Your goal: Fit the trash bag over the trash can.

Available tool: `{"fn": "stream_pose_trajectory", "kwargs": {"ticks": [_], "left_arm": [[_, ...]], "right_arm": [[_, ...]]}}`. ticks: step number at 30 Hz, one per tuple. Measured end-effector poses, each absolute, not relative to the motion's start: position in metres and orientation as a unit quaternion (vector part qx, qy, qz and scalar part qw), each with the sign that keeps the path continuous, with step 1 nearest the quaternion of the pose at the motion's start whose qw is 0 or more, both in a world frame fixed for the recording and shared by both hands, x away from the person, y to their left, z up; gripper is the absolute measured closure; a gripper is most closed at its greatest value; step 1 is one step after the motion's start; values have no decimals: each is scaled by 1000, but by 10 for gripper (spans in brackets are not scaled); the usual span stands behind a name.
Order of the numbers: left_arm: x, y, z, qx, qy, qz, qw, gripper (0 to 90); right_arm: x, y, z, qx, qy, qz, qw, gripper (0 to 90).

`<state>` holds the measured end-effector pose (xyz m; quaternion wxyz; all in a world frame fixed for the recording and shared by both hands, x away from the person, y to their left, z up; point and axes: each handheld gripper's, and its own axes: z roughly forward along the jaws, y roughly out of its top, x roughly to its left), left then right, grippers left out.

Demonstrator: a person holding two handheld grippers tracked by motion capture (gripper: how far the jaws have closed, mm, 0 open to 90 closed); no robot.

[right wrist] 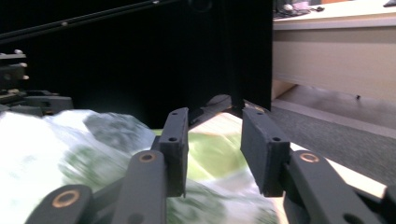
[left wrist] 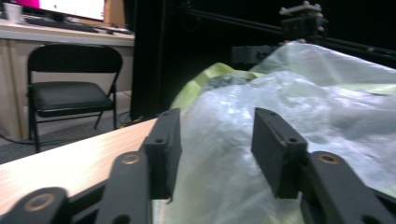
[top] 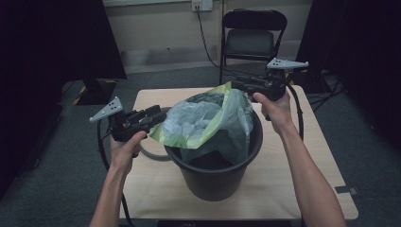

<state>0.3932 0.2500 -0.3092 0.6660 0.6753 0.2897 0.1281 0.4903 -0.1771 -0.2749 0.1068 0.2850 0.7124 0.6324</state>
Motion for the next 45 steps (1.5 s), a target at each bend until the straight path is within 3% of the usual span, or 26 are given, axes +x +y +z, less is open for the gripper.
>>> {"fn": "stream_pose_trajectory", "kwargs": {"ticks": [17,19,20,25,28,31,32,40,45], "left_arm": [[351,246,-298,698,239,118,665,406],[357,251,-289,691,235,130,672,450],[363,254,-285,688,231,126,676,514],[395,252,-276,667,236,110,698,606],[403,248,-279,669,241,102,695,602],[400,244,-285,689,244,103,674,552],[396,241,-291,702,246,104,661,526],[376,241,-305,703,248,109,658,614],[355,243,-305,709,235,110,656,528]], "right_arm": [[474,-179,-282,274,743,606,76,561],[475,-178,-282,269,747,603,74,570],[477,-177,-281,266,751,601,69,582],[479,-176,-280,257,759,595,61,597],[478,-175,-280,249,768,586,63,613],[475,-175,-279,238,777,579,61,646],[474,-175,-280,233,782,575,62,707],[471,-180,-282,244,753,607,76,842],[467,-192,-286,255,728,631,85,875]]}}
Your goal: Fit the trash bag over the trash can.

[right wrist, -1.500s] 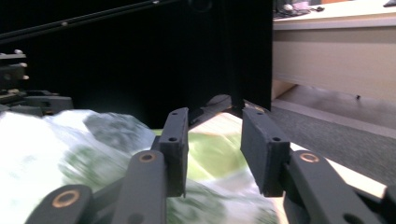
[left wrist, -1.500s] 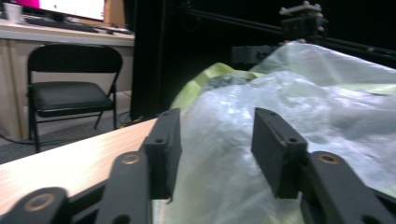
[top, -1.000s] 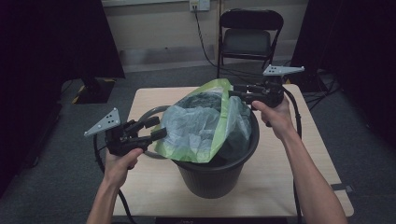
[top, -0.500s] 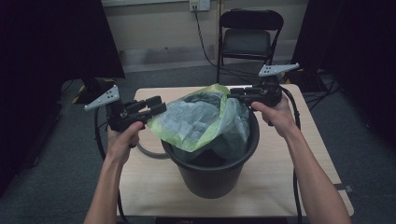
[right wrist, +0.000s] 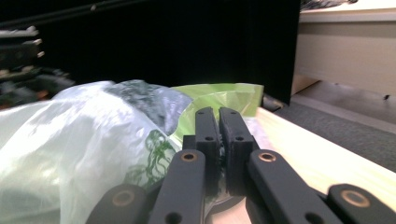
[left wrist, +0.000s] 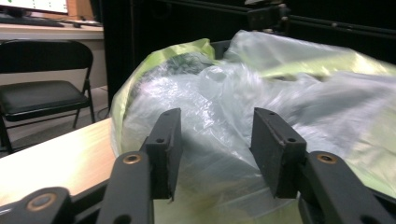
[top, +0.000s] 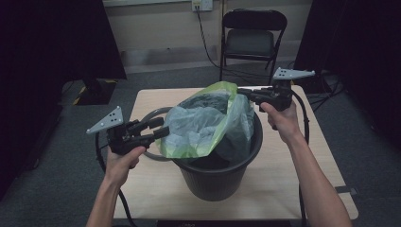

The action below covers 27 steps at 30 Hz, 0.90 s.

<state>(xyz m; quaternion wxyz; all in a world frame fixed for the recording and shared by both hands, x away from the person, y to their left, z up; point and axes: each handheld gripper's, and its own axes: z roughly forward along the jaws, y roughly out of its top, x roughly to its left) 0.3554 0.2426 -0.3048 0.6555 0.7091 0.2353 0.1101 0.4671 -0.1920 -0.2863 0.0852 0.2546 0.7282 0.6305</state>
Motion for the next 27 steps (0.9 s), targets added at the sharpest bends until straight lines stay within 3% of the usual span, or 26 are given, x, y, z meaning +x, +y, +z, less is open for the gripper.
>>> {"fn": "stream_pose_trajectory", "kwargs": {"ticks": [6,15,21,23,27], "left_arm": [[339,242,-311,688,246,114,673,504],[334,249,-293,700,218,108,671,483],[350,265,-267,669,203,121,705,534],[354,265,-265,671,213,142,696,537],[386,247,-279,683,239,122,679,539]], "right_arm": [[461,-208,-297,271,709,646,86,898],[464,-205,-323,280,714,637,72,900],[474,-201,-313,274,713,641,77,896],[474,-201,-312,275,712,642,78,896],[482,-192,-307,267,717,639,77,894]]}}
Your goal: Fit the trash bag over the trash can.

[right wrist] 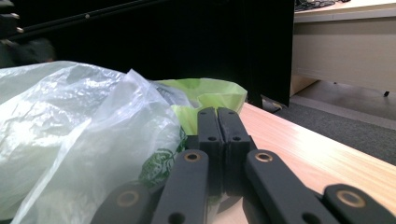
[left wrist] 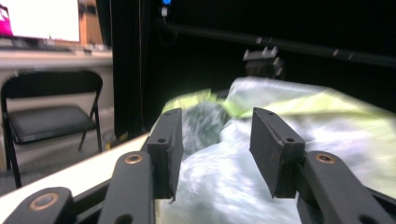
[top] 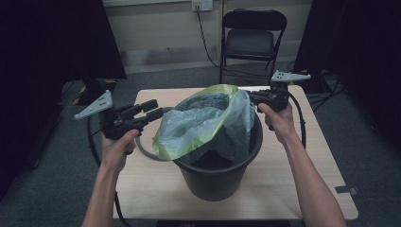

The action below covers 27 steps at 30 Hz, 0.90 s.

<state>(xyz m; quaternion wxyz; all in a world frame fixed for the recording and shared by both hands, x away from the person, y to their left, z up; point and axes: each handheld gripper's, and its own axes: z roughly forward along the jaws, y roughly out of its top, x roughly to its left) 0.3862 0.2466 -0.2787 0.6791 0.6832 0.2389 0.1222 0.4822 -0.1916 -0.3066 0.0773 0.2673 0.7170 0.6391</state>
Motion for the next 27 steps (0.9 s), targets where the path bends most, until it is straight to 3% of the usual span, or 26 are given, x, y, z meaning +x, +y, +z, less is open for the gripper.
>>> {"fn": "stream_pose_trajectory", "kwargs": {"ticks": [3,5,6,9,11,20,27], "left_arm": [[401,236,-287,696,251,120,662,512],[412,229,-296,707,263,110,648,550],[413,225,-301,712,255,105,646,653],[411,229,-301,704,261,113,651,714],[409,236,-299,703,257,112,654,884],[378,244,-301,700,251,139,655,900],[358,242,-303,698,241,155,656,900]], "right_arm": [[486,-187,-304,266,719,637,76,893],[489,-183,-300,263,724,634,76,891],[490,-179,-297,259,728,631,76,883],[491,-178,-294,256,730,629,76,882],[491,-178,-293,259,730,628,79,895],[488,-193,-305,281,719,631,76,900],[497,-183,-331,299,735,607,48,900]]}}
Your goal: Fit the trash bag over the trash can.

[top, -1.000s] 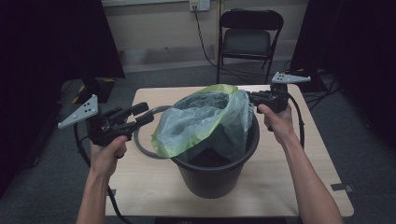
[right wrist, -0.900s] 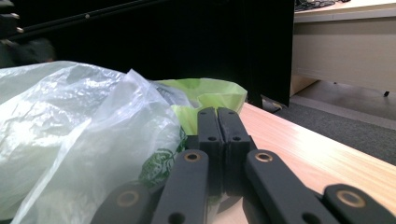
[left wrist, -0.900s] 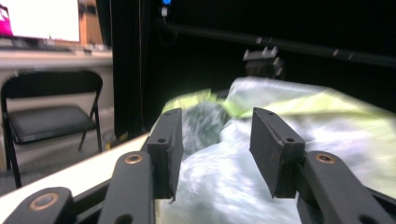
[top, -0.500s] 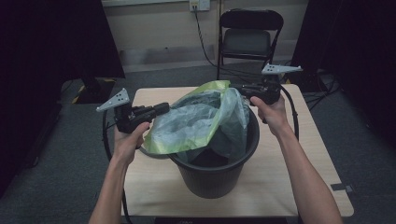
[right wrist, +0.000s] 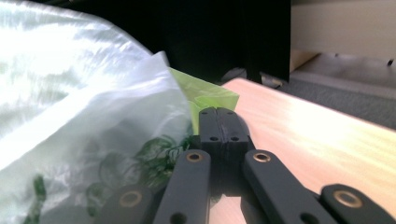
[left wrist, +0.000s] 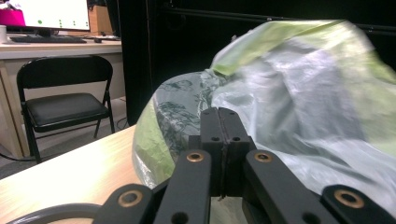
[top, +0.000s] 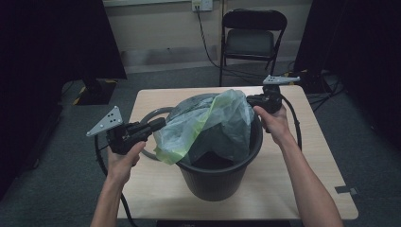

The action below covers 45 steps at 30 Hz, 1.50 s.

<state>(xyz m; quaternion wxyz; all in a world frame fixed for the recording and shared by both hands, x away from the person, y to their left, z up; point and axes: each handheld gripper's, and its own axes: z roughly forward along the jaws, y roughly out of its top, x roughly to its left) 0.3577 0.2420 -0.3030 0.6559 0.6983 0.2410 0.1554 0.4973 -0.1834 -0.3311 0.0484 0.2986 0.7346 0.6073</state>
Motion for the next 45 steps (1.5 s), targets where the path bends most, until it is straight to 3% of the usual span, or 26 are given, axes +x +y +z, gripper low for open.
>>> {"fn": "stream_pose_trajectory", "kwargs": {"ticks": [7,9,10,11,14,15,20,24,30,32,35,45], "left_arm": [[354,239,-303,699,239,158,656,900],[351,238,-303,701,236,154,655,900],[350,238,-303,701,233,152,657,900],[348,238,-303,702,229,145,658,899],[343,236,-304,700,224,132,665,876],[344,236,-302,702,221,127,665,807],[356,241,-285,679,217,127,690,671],[386,242,-276,678,249,137,678,655],[416,227,-300,696,285,110,650,610],[414,225,-306,692,286,102,655,601],[404,225,-304,697,278,123,650,658],[361,236,-312,669,293,126,672,633]], "right_arm": [[499,-175,-358,294,749,593,21,899],[499,-180,-349,309,746,588,50,758],[499,-180,-349,309,746,588,50,758],[501,-185,-340,324,740,586,65,667],[502,-192,-330,330,729,594,79,647],[502,-196,-322,337,724,596,87,635],[500,-199,-303,332,718,603,104,637],[495,-196,-282,316,716,612,115,638],[484,-177,-264,278,723,624,103,592],[480,-171,-260,264,729,625,92,577],[478,-162,-261,251,750,606,79,552],[475,-157,-269,241,774,581,75,552]]}}
